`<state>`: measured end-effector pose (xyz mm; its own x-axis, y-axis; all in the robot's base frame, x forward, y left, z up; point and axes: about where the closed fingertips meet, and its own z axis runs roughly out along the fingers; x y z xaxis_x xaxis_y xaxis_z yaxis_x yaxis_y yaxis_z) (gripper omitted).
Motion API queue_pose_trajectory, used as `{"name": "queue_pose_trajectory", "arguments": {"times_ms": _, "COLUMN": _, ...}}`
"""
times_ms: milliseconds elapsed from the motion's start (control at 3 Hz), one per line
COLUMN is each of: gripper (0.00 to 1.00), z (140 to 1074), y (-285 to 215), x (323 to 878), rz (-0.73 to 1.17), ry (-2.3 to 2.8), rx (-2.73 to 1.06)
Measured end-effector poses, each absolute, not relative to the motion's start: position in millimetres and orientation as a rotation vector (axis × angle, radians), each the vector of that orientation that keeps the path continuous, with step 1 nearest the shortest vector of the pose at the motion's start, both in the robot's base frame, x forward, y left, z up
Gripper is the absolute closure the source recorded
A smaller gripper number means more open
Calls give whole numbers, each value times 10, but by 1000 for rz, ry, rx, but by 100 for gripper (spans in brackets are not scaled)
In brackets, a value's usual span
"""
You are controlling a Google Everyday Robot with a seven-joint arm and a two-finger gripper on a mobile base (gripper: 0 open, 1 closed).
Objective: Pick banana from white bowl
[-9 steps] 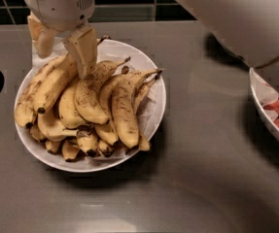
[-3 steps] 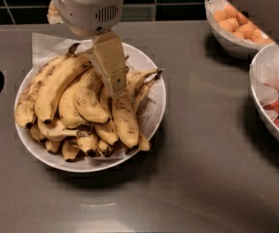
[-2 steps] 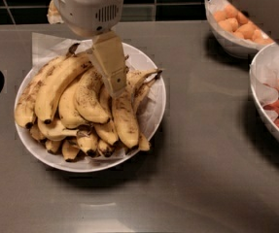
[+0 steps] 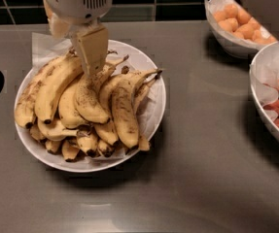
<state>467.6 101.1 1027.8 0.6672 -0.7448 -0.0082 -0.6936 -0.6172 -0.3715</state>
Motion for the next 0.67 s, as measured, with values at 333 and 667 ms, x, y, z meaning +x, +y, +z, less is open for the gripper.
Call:
{"name": "queue_pose_trajectory", "arguments": {"times_ms": 333, "gripper": 38, "z": 10259, "y": 1081, "x": 4675, "rz": -201, "ry": 1124, "rx": -2545}}
{"name": "queue_pose_trajectory", "arguments": {"times_ms": 667, "gripper": 39, "z": 10065, "y": 1199, "x": 4694, "rz": -132, "ry": 1102, "rx": -2576}}
